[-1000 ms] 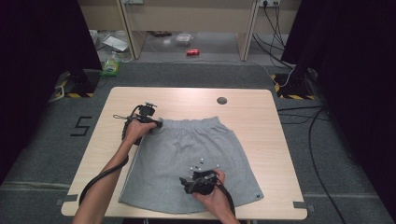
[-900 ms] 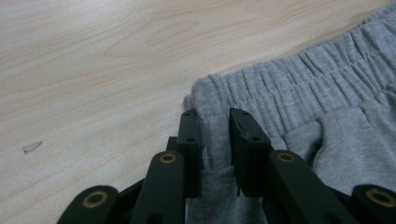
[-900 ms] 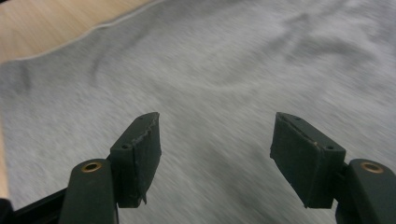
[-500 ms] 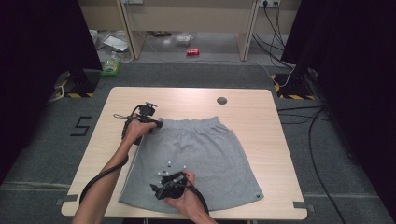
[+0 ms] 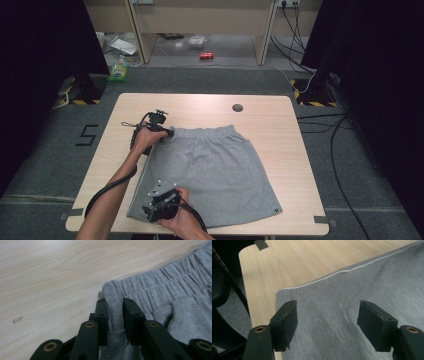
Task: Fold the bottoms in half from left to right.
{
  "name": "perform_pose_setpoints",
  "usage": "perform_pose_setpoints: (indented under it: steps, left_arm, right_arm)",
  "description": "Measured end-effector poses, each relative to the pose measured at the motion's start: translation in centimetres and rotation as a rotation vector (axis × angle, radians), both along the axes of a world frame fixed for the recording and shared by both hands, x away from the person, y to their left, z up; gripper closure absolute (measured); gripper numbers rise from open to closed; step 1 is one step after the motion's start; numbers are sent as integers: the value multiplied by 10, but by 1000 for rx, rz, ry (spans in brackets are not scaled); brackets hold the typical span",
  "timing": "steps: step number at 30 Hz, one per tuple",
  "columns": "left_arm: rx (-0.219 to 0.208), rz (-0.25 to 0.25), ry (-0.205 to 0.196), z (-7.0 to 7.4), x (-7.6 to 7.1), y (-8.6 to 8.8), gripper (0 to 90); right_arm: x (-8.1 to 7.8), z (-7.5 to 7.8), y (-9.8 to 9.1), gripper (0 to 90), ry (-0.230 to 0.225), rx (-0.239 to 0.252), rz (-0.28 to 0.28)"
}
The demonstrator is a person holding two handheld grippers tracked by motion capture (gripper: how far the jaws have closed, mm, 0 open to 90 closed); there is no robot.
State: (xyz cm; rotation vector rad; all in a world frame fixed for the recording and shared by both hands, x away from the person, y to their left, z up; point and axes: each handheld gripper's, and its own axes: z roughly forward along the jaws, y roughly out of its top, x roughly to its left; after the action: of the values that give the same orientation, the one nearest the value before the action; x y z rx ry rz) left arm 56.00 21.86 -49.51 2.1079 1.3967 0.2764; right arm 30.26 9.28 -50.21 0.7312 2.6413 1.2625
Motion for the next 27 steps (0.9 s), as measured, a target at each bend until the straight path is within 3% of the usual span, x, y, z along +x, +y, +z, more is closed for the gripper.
perform_pose_setpoints:
  steps: [12,27]
  left_arm:
    - [-2,1,-2,0,0,0,738]
    - [-3,0,2,0,0,1,738]
  right_arm:
    - [-6,-5,24,316,0,-5,47]
    - [-6,-11,38,311,4,-17,65]
